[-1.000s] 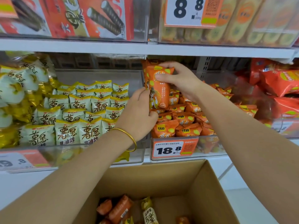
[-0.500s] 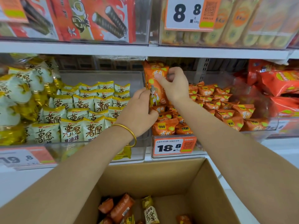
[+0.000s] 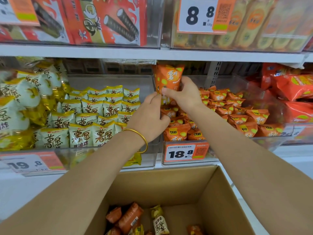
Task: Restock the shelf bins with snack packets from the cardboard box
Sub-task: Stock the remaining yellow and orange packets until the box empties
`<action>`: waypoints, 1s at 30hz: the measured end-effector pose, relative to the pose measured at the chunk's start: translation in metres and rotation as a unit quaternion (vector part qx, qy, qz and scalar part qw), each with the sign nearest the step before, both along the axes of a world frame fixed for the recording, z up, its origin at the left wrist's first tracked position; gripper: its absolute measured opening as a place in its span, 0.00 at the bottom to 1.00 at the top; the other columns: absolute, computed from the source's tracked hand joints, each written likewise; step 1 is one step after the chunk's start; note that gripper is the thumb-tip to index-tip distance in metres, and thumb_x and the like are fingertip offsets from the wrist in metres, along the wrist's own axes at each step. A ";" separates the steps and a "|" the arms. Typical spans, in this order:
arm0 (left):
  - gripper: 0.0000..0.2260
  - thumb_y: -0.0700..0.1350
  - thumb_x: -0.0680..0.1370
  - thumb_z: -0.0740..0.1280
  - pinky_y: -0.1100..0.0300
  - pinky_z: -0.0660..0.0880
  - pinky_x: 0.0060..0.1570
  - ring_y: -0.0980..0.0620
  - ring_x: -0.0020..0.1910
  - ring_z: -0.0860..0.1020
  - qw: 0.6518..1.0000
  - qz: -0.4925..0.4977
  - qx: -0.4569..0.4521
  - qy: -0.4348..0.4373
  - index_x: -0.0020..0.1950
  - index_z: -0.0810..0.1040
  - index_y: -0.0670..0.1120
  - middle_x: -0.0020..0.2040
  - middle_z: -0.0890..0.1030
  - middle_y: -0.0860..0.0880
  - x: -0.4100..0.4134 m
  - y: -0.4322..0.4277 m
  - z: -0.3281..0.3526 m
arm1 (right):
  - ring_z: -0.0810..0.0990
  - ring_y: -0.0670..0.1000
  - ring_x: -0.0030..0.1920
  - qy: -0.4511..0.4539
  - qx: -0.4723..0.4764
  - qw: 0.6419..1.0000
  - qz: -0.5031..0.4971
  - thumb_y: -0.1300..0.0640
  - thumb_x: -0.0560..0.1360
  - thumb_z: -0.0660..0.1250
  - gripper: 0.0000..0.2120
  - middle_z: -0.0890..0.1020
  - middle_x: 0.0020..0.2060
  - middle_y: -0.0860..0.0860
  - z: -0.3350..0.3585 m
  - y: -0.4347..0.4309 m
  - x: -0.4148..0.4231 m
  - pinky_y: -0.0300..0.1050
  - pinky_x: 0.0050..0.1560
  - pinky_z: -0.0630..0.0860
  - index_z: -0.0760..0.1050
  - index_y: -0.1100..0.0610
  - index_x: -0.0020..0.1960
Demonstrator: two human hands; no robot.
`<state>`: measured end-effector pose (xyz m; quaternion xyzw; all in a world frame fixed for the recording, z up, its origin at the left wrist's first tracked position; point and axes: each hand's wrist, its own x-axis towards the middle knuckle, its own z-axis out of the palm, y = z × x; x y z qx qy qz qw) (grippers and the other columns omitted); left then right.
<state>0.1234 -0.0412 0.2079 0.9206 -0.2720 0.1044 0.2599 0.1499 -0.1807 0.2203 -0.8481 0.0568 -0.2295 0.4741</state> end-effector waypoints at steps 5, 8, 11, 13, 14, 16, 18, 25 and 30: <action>0.30 0.46 0.77 0.62 0.59 0.65 0.66 0.51 0.72 0.63 1.000 0.003 -0.002 -0.001 0.77 0.54 0.45 0.76 0.57 0.48 0.000 0.000 0.001 | 0.76 0.54 0.61 0.046 -0.112 0.992 -0.019 0.48 0.75 0.69 0.24 0.77 0.60 0.54 -0.001 0.008 0.011 0.40 0.50 0.68 0.69 0.59 0.65; 0.30 0.47 0.77 0.62 0.57 0.65 0.67 0.51 0.73 0.62 1.000 0.002 0.001 0.000 0.77 0.55 0.45 0.76 0.57 0.48 0.000 0.000 0.001 | 0.73 0.55 0.62 0.077 -0.132 0.988 -0.008 0.47 0.77 0.66 0.22 0.76 0.60 0.56 0.004 0.005 0.010 0.44 0.53 0.70 0.69 0.60 0.64; 0.30 0.47 0.78 0.62 0.57 0.62 0.68 0.51 0.74 0.60 1.000 0.005 0.007 0.000 0.77 0.55 0.45 0.77 0.56 0.48 -0.001 0.000 0.001 | 0.70 0.56 0.64 0.087 -0.130 0.988 -0.010 0.47 0.79 0.63 0.20 0.75 0.59 0.58 0.006 0.003 0.009 0.49 0.59 0.69 0.70 0.61 0.63; 0.30 0.47 0.78 0.62 0.57 0.63 0.68 0.51 0.73 0.60 1.000 0.006 0.008 -0.001 0.77 0.55 0.45 0.77 0.56 0.48 -0.001 0.001 0.001 | 0.74 0.57 0.61 0.095 -0.135 0.986 -0.006 0.46 0.79 0.62 0.21 0.76 0.58 0.59 0.004 0.003 0.012 0.48 0.55 0.71 0.72 0.62 0.60; 0.30 0.47 0.78 0.62 0.57 0.64 0.67 0.50 0.73 0.61 1.000 0.006 0.010 -0.002 0.77 0.55 0.45 0.77 0.56 0.48 -0.001 0.001 0.001 | 0.75 0.57 0.59 0.103 -0.135 0.986 0.001 0.45 0.79 0.62 0.21 0.77 0.57 0.59 0.002 0.004 0.013 0.46 0.52 0.71 0.72 0.63 0.60; 0.30 0.47 0.78 0.62 0.57 0.65 0.67 0.50 0.72 0.62 1.000 0.004 0.014 -0.002 0.77 0.55 0.45 0.77 0.57 0.48 0.000 0.000 0.002 | 0.77 0.55 0.57 0.115 -0.124 0.985 0.018 0.45 0.79 0.62 0.21 0.78 0.56 0.57 0.001 0.004 0.012 0.43 0.48 0.69 0.72 0.63 0.60; 0.30 0.48 0.78 0.62 0.56 0.65 0.67 0.50 0.73 0.62 1.000 0.004 0.020 0.001 0.77 0.55 0.45 0.77 0.56 0.48 0.000 0.000 0.001 | 0.77 0.53 0.56 0.112 -0.104 0.988 0.026 0.46 0.79 0.63 0.21 0.78 0.54 0.55 0.001 0.001 0.007 0.41 0.48 0.69 0.72 0.62 0.61; 0.30 0.55 0.80 0.59 0.58 0.56 0.71 0.52 0.76 0.54 0.999 -0.014 0.034 0.031 0.78 0.52 0.47 0.78 0.52 0.50 0.003 0.004 0.001 | 0.75 0.54 0.63 0.056 -0.112 0.992 -0.013 0.47 0.75 0.68 0.30 0.75 0.64 0.56 -0.001 -0.008 -0.011 0.42 0.54 0.72 0.66 0.61 0.70; 0.23 0.50 0.80 0.61 0.68 0.52 0.68 0.53 0.74 0.58 0.997 -0.023 -0.040 -0.058 0.74 0.63 0.45 0.76 0.60 0.48 -0.020 0.012 0.011 | 0.77 0.49 0.56 -0.028 -0.102 0.994 -0.033 0.51 0.74 0.70 0.28 0.75 0.61 0.53 0.007 -0.009 -0.057 0.41 0.55 0.75 0.67 0.58 0.71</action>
